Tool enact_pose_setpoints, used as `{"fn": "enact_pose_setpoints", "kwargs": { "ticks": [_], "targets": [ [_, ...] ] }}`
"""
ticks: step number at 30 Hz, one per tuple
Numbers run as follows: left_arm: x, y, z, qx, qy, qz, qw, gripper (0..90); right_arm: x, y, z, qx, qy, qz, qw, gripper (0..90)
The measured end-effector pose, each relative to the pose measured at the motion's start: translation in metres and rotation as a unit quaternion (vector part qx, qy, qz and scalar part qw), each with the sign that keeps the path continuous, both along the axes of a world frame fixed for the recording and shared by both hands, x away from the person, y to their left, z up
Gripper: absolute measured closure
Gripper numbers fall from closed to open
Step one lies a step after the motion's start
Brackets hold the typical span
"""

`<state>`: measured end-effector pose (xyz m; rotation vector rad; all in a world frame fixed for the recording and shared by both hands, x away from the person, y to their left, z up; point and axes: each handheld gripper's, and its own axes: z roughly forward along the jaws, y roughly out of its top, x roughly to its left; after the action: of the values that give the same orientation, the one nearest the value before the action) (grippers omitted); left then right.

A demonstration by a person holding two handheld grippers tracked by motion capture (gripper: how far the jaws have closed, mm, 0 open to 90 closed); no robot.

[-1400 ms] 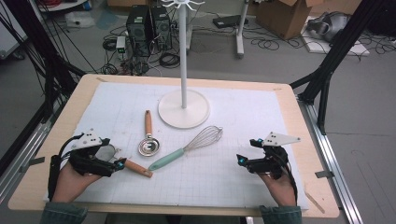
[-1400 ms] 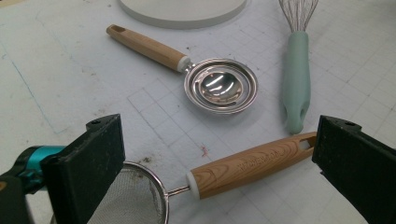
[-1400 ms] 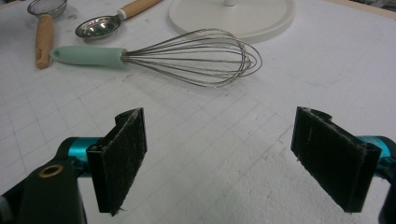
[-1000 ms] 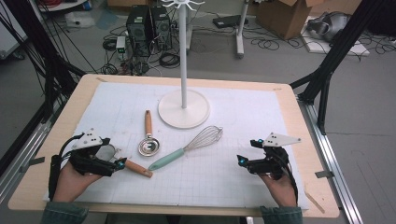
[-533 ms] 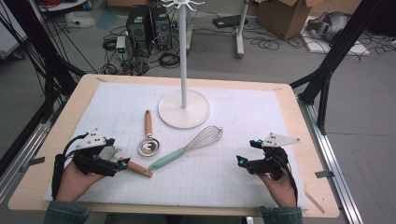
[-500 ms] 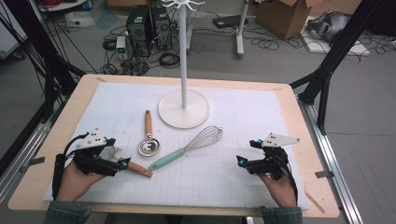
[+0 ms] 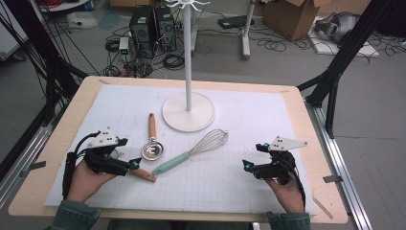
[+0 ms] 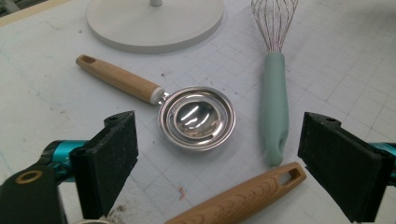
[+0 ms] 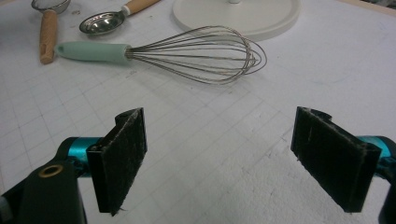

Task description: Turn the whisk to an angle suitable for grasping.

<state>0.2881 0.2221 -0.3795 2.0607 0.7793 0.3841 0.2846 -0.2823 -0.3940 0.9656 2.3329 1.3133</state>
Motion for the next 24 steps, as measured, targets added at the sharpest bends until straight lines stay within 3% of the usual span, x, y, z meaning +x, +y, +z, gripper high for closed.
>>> {"fn": "enact_pose_setpoints", "kwargs": {
  "ticks": [14,24],
  "targets": [
    [0.018,-0.034,-0.007,-0.001,0.026,-0.038,0.9989,28.1,0.0,0.001,0.0,-0.002,0.001,0.002,1.0,17.1],
    [0.025,-0.06,-0.018,0.018,0.05,-0.079,0.9955,41.6,0.0,0.003,-0.001,-0.004,0.004,0.005,1.0,17.1]
  ]
}}
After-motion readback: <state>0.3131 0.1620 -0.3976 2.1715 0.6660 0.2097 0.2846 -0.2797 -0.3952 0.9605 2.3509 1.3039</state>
